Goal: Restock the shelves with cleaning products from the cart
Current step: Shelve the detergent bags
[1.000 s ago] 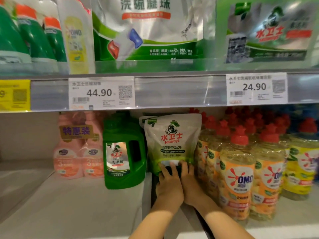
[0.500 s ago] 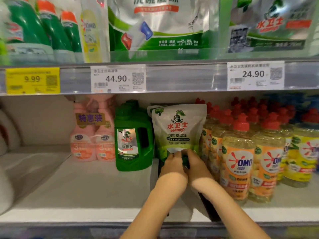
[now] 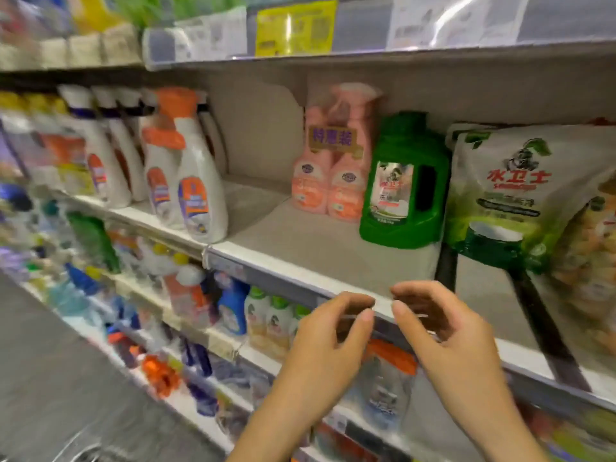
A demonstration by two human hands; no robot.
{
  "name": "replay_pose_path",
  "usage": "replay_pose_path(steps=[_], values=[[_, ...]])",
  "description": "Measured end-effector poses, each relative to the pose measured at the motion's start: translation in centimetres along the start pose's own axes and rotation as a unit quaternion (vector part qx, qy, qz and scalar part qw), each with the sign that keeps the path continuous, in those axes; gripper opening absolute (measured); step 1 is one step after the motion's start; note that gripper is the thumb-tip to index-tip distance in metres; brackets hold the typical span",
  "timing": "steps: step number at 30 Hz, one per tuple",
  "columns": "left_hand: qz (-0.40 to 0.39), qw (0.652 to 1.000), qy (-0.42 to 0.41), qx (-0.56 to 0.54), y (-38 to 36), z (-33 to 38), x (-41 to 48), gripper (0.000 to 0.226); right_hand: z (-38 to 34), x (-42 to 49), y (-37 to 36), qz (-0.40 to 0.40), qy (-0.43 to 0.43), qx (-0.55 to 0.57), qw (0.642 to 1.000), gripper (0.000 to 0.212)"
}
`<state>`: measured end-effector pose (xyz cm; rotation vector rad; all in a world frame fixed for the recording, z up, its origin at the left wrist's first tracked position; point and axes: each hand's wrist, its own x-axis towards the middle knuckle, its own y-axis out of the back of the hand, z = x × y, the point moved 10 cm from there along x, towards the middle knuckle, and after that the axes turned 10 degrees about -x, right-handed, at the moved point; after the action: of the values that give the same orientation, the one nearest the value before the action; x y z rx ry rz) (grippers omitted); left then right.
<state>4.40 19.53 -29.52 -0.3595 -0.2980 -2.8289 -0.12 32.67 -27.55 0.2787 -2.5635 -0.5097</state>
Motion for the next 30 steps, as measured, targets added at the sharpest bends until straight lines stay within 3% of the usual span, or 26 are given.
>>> replay_pose_path(steps=[4,6,16,18,21,24,30], values=[[0.095,0.994,0.056,-0.009,7.9,-2.8,-5.3,0.015,-1.9,-1.8,-7.7,-0.094,0.005,0.098,0.991,0.007],[0.154,0.986,0.067,-0.003,12.0,-3.8,-8.2,0.017,-3.1,-2.9,-12.2,-0.148,0.004,0.131,0.98,0.011],[0.389,0.914,0.105,0.046,34.5,-6.3,-23.5,0.023,-13.4,-11.4,-37.4,-0.412,0.043,0.174,0.894,0.004],[0.427,0.895,0.12,0.049,38.9,-6.8,-26.8,0.02,-15.8,-13.5,-42.2,-0.454,0.053,0.161,0.875,0.019],[0.489,0.859,0.136,0.058,44.9,-7.5,-31.6,0.017,-18.3,-16.2,-48.6,-0.506,0.056,0.147,0.848,0.028],[0.533,0.823,0.174,0.086,49.1,-8.8,-35.7,0.018,-20.4,-18.2,-53.8,-0.539,0.077,0.129,0.829,0.013],[0.572,0.758,0.258,0.18,54.8,-11.7,-40.3,0.032,-24.1,-19.2,-61.5,-0.534,0.181,0.066,0.823,0.026]])
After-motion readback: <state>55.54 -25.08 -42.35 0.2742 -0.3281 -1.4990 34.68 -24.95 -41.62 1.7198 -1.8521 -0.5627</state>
